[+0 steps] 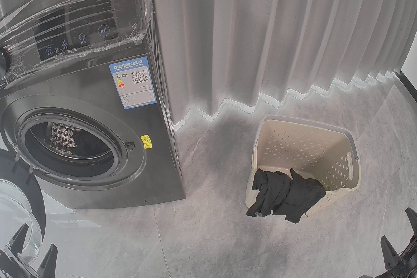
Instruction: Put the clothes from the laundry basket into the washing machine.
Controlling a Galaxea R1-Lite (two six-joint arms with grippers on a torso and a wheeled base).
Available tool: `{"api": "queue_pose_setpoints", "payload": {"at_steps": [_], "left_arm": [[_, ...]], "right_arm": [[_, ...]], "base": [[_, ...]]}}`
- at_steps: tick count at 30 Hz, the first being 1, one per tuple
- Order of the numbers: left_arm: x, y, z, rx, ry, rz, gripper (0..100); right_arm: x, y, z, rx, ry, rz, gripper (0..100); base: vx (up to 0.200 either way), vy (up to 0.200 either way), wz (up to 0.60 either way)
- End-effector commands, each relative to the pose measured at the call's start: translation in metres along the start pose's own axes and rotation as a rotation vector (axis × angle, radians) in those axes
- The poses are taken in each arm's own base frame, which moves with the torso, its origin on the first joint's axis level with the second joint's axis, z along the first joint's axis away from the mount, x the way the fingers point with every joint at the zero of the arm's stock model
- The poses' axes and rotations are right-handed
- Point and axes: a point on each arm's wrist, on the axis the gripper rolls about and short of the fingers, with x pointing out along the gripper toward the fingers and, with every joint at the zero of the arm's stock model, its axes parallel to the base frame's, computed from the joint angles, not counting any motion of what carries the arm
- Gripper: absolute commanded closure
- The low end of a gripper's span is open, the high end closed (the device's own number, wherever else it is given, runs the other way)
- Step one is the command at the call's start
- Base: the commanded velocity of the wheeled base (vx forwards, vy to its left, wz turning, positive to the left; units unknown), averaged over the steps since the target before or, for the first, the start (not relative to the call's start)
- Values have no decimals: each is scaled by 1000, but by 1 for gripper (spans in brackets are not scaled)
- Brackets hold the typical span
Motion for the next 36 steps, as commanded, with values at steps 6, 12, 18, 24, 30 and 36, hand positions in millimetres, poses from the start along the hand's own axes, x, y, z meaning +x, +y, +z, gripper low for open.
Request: {"api": "queue_pose_setpoints", "payload": {"at_steps": [6,12,18,24,30,36], "left_arm": [[0,1,-5,-4,4,-4,0],[0,1,-5,-5,5,-4,0],[0,1,-5,-5,5,-4,0],[0,1,-5,-4,4,-4,0],[0,1,-5,-5,5,-5,0],[0,1,-5,-4,4,-7,0]], "right_arm": [[0,0,-5,1,1,0,0],[0,1,-5,12,0,28,0],[0,1,-5,14,0,28,0],[0,1,-5,14,0,26,0],[0,1,-5,14,0,26,0],[0,1,-5,14,0,26,0]], "base": [[0,0,0],[0,0,-200],[0,0,-600],[0,0,-100],[0,0,0],[0,0,0]]}}
